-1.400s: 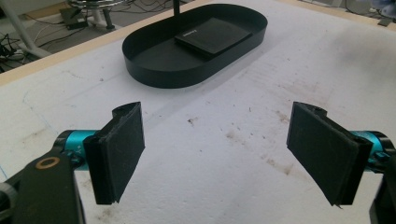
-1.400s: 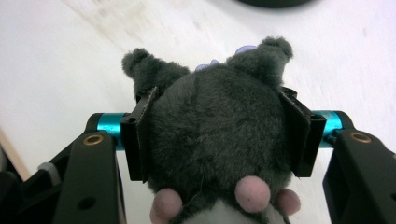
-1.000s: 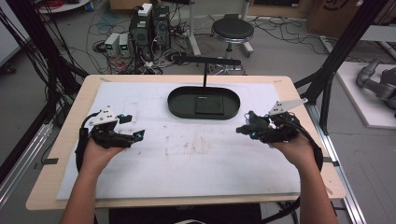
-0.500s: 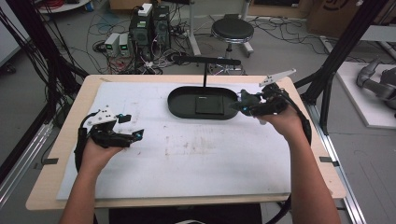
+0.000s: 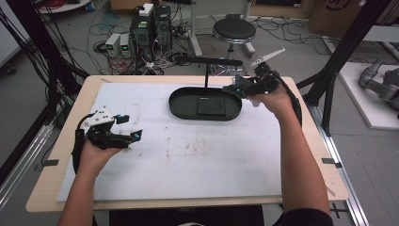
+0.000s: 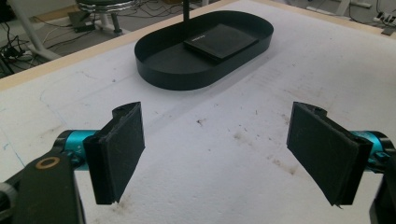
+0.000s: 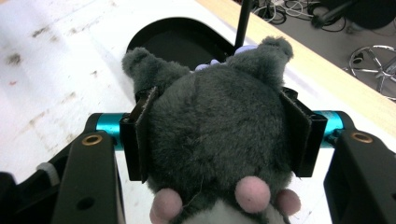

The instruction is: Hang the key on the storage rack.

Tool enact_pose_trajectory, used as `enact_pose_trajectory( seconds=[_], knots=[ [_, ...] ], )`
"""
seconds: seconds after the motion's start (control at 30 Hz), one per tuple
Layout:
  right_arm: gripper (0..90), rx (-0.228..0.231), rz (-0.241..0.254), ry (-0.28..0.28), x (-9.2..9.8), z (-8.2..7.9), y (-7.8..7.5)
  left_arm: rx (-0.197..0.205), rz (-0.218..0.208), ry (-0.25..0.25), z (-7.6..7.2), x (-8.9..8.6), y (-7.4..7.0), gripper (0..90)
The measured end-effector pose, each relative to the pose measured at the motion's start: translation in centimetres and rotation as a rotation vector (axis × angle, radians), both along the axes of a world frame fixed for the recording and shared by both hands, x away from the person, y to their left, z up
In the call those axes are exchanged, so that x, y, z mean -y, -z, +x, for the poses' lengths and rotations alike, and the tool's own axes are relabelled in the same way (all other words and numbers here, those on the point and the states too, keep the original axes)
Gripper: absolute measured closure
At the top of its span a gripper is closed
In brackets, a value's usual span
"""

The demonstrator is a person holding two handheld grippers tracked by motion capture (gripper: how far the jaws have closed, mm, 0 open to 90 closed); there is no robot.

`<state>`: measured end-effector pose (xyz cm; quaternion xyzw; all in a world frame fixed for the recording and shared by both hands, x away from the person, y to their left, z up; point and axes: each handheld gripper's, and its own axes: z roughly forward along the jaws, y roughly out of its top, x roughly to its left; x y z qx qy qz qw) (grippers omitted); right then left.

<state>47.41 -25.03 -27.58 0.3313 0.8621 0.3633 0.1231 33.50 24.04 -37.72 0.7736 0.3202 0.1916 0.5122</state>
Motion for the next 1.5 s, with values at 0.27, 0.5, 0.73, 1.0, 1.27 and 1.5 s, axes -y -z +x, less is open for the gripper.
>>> enact_pose_trajectory(
  seconds=[0.27,0.5,0.73,1.0,1.27,1.5],
  knots=[
    [38.1,-0.018,0.033,0.030,0.5,2.1,0.3,0.000,0.002,0.011,-0.2,0.3,0.0,19.1],
    [38.0,-0.007,0.056,0.041,0.3,2.8,-0.3,-0.004,0.006,0.012,-0.2,0.4,0.1,19.1],
    [38.0,0.004,0.082,0.092,0.7,3.8,-0.7,-0.009,0.005,0.008,-0.2,0.4,0.2,19.1],
    [36.4,0.032,0.147,0.165,2.0,4.8,-1.0,-0.012,0.003,0.004,-0.2,0.2,0.4,19.1],
    [35.7,0.029,0.176,0.226,2.5,5.9,-0.2,-0.017,0.007,0.008,-0.2,0.4,0.5,19.1],
    [27.0,0.030,0.156,0.267,2.3,5.8,-0.2,-0.019,0.005,0.003,-0.2,0.3,0.5,19.1]
  ],
)
